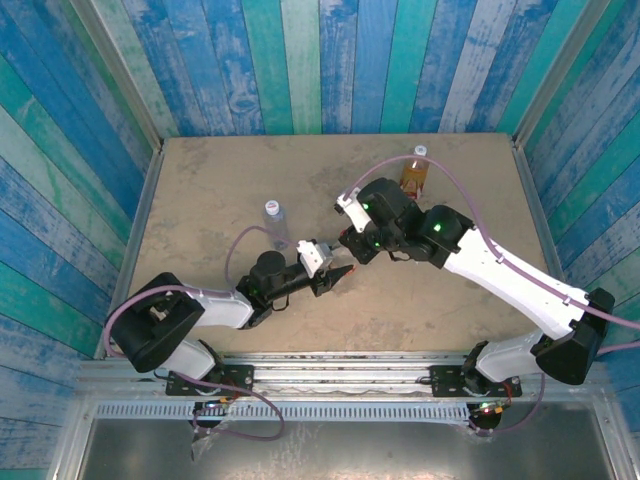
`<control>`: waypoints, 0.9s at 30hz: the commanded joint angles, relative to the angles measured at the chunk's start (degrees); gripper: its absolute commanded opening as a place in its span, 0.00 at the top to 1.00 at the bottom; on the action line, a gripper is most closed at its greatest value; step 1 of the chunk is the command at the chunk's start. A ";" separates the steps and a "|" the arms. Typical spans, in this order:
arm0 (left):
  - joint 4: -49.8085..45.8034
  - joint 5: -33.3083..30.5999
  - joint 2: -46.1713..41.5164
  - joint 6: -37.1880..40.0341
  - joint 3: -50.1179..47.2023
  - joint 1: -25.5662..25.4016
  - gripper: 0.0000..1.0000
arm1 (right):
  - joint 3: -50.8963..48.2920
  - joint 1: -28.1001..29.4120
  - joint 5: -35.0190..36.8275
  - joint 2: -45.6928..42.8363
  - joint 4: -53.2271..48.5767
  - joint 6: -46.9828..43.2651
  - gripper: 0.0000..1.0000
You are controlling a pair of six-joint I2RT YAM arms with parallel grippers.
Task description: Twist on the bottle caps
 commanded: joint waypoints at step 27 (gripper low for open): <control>-6.87 1.23 1.41 -0.30 -2.74 -0.22 0.46 | 1.86 0.87 2.69 0.87 -0.83 -0.78 0.55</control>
